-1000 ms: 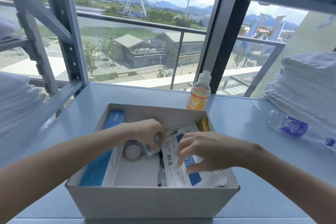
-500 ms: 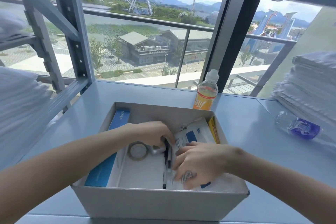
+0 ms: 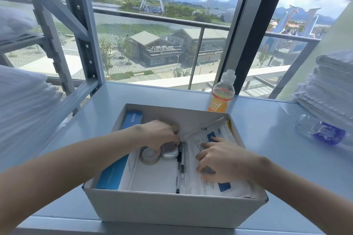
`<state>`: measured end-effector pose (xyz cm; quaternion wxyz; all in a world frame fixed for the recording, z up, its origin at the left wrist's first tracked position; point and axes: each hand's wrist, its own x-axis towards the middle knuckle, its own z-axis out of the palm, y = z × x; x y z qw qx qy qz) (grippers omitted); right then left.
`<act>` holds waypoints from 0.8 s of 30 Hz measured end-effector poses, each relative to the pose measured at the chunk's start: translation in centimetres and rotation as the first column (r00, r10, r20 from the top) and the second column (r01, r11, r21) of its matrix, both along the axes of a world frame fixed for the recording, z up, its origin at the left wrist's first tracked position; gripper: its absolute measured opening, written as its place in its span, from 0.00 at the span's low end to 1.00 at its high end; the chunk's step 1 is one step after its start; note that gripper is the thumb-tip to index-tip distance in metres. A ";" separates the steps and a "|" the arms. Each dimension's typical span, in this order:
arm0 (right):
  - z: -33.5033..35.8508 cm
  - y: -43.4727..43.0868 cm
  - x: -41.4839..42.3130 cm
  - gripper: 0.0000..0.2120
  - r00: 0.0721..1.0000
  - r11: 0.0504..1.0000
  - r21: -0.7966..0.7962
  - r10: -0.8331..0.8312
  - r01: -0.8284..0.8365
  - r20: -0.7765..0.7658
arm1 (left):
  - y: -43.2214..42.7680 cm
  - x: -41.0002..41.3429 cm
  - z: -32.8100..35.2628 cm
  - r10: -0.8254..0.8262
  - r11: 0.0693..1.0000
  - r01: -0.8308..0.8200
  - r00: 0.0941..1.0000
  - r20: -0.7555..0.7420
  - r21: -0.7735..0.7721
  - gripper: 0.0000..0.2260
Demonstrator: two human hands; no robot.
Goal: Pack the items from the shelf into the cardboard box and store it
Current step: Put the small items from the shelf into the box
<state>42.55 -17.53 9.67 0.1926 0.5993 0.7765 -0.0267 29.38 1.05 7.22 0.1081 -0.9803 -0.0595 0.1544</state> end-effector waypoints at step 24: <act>0.7 0.0 1.8 0.15 0.989 0.997 0.072 0.013 -0.002 -0.146 | 1.0 1.5 -0.7 -0.054 0.983 0.056 0.998 -0.018 0.172 0.27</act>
